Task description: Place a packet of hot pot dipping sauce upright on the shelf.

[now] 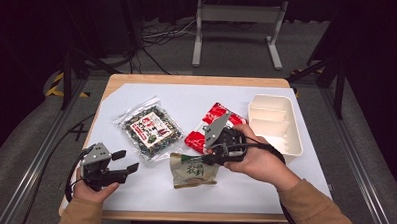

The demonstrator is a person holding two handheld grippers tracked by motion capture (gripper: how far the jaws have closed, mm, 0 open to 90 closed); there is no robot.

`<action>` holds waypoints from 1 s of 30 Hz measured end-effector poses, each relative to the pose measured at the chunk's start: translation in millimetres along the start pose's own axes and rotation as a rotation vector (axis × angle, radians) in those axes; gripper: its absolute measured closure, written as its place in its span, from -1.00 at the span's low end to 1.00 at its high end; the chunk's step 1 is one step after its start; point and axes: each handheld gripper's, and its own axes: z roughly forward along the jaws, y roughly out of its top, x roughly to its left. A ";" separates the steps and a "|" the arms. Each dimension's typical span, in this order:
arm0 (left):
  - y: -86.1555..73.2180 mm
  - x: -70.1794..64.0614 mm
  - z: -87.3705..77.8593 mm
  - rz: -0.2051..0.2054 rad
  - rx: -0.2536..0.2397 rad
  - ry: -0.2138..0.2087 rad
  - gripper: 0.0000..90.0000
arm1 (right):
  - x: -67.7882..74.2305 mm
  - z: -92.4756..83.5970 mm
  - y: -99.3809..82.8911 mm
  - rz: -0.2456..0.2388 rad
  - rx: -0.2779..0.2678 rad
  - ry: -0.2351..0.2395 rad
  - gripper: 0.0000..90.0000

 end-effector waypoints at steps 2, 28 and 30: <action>0.1 0.4 -0.2 0.005 0.000 0.002 -0.26 | -2.3 -2.9 -1.1 0.009 -0.010 -0.007 0.99; -0.9 2.9 -1.9 -0.010 -0.012 0.012 -0.27 | -19.3 -49.4 -4.1 0.048 -0.060 -0.109 0.99; -1.0 2.9 -2.3 -0.012 -0.018 0.009 -0.27 | -21.1 -52.7 -5.0 0.053 -0.065 -0.118 0.99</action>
